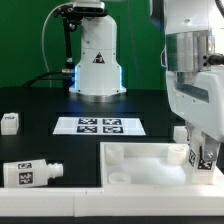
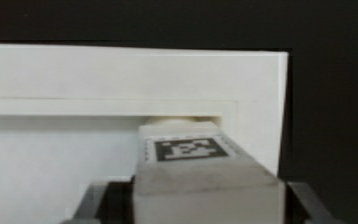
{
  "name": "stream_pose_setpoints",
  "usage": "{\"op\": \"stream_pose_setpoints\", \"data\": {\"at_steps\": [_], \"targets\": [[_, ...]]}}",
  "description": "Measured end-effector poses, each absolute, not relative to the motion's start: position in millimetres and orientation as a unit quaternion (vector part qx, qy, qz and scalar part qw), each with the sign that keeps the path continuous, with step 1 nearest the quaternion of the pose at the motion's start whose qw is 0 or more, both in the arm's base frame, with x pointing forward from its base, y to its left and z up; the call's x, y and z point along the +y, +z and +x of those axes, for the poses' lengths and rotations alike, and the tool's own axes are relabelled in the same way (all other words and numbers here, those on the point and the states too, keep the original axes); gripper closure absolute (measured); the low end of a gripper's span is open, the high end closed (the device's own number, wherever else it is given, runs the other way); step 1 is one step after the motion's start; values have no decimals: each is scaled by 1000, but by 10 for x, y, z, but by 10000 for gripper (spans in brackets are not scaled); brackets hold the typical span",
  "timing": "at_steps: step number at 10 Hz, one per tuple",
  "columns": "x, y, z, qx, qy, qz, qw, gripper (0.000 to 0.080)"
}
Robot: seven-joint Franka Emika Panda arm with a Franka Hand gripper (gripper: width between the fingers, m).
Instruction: Assemble square table
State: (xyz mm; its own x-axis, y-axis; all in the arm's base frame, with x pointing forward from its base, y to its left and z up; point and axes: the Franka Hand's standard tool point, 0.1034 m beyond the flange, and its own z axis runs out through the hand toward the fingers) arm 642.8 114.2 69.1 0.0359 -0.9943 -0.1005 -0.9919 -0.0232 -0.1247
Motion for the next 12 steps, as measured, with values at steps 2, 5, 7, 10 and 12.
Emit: {"op": "stream_pose_setpoints", "data": {"at_steps": [2,5,7,10,12], "targets": [[1159,687,6424,620,-20,-781,73,415],[1165,680,6424,512,-31,-856,69,190],[1168,680,6423,455,-36,-887,66,151],[1177,715,6456,176,-72,-981,40,151],[1194,727,6461,130,-87,-987,34,151]]}}
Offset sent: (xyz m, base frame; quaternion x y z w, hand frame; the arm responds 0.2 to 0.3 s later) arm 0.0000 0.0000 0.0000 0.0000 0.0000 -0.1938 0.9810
